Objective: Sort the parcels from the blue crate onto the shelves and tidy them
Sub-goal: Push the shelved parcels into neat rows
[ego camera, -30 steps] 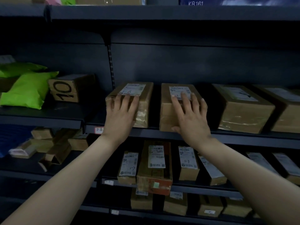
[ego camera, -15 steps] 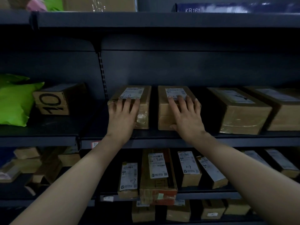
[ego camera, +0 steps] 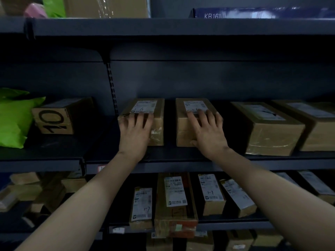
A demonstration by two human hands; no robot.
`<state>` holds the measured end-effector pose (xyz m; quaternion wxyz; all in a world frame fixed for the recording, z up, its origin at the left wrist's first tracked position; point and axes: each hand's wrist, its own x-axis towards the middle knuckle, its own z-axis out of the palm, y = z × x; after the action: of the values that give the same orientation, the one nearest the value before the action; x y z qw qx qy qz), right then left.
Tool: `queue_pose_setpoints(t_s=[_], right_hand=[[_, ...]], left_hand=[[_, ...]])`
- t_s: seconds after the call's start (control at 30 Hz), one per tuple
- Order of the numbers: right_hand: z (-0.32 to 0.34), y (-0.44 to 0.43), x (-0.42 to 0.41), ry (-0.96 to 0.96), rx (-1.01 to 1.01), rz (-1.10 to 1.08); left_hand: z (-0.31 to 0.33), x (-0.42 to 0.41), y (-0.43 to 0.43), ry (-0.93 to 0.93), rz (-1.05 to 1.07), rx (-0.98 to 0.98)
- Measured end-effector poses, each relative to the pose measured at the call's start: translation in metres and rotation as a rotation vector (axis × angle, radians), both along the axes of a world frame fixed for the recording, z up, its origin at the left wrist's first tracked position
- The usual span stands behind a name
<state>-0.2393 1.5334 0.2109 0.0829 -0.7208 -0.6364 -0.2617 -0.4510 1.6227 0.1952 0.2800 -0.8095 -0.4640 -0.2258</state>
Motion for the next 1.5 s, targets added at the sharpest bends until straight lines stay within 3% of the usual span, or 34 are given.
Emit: queue_pose_setpoints(t_s=[0.63,1.5], right_hand=[[-0.004,0.014,0.003,-0.011,0.0,-0.004],[-0.002,0.019,-0.008,-0.042,0.025,-0.055]], left_hand=[[-0.001,-0.005,0.003,-0.01,0.006,0.015],[0.009,-0.008,0.001,-0.015,0.07,-0.161]])
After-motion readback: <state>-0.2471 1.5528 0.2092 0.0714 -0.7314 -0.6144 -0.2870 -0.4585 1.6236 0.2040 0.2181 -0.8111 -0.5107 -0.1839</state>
